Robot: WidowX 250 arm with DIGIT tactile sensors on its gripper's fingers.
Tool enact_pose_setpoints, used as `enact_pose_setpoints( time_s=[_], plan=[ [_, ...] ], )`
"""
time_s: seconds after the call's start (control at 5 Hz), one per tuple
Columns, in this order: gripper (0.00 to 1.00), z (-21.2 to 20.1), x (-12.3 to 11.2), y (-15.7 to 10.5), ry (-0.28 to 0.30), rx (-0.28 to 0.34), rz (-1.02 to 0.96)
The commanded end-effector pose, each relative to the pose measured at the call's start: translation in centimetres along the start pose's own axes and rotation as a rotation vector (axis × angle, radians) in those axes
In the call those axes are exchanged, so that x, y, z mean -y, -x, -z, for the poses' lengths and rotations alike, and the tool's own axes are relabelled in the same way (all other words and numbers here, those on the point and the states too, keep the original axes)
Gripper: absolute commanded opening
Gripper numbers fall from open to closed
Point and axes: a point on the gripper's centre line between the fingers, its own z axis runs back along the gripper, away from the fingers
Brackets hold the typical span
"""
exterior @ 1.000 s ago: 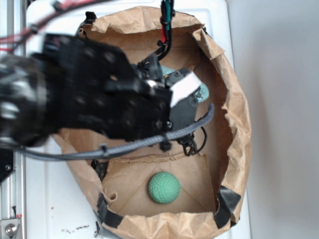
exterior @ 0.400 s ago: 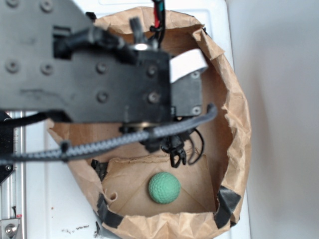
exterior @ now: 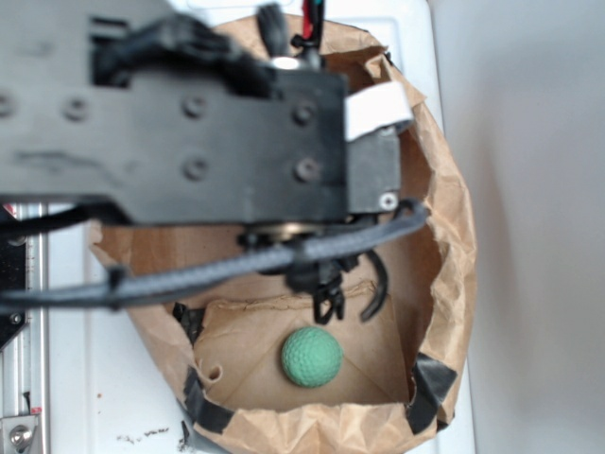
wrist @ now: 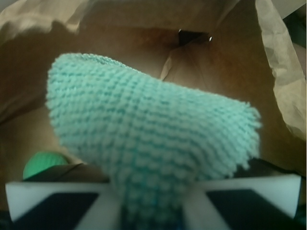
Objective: Grab the blue cloth.
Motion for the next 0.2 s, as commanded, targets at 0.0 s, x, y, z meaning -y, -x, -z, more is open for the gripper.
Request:
enact_pose_setpoints(
  time_s=[0.0],
  plan=[
    [0.00,-3.21,-0.52,-1.21,0.025,0.107,0.025]
  ],
)
